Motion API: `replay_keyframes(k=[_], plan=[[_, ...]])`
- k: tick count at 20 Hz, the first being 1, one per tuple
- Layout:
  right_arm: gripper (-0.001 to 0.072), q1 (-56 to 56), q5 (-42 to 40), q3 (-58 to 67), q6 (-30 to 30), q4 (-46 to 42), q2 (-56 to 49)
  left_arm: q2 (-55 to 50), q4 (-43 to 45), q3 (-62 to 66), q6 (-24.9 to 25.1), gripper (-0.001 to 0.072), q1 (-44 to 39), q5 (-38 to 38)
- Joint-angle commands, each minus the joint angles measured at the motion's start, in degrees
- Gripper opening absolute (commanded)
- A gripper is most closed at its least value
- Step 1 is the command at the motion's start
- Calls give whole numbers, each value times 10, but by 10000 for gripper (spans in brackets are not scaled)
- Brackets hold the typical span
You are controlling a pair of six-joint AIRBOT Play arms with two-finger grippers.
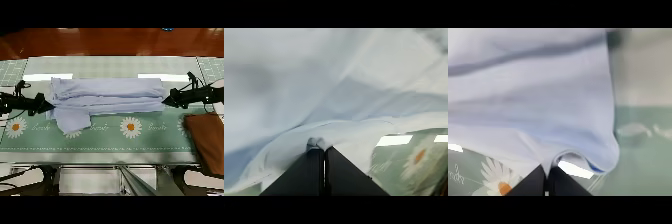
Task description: Fold the shirts.
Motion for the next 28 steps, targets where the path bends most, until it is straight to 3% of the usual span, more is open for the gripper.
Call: replay_keyframes(k=[1, 9, 20, 21, 22, 23, 24, 28], plan=[[22, 22, -2, 93, 18, 6, -60, -78, -51, 115, -21, 23, -29, -4], [22, 24, -7, 231, 44, 0, -160, -254, -51, 354, -103, 23, -58, -2], [22, 27, -25, 319, 45, 3, -259, -338, -52, 438, -90, 23, -74, 0], [23, 27, -33, 319, 53, 3, -264, -339, -52, 438, -90, 46, -75, 0], [92, 27, -46, 319, 61, 2, -267, -339, -52, 438, -90, 255, -76, 0], [357, 27, -57, 319, 73, 3, -266, -338, -51, 438, -91, 506, -76, -7], [411, 25, -58, 323, 75, 3, -265, -338, -50, 444, -92, 509, -72, -23], [411, -40, 49, 370, 89, -12, -228, -284, 19, 459, -111, 508, -33, -70]])
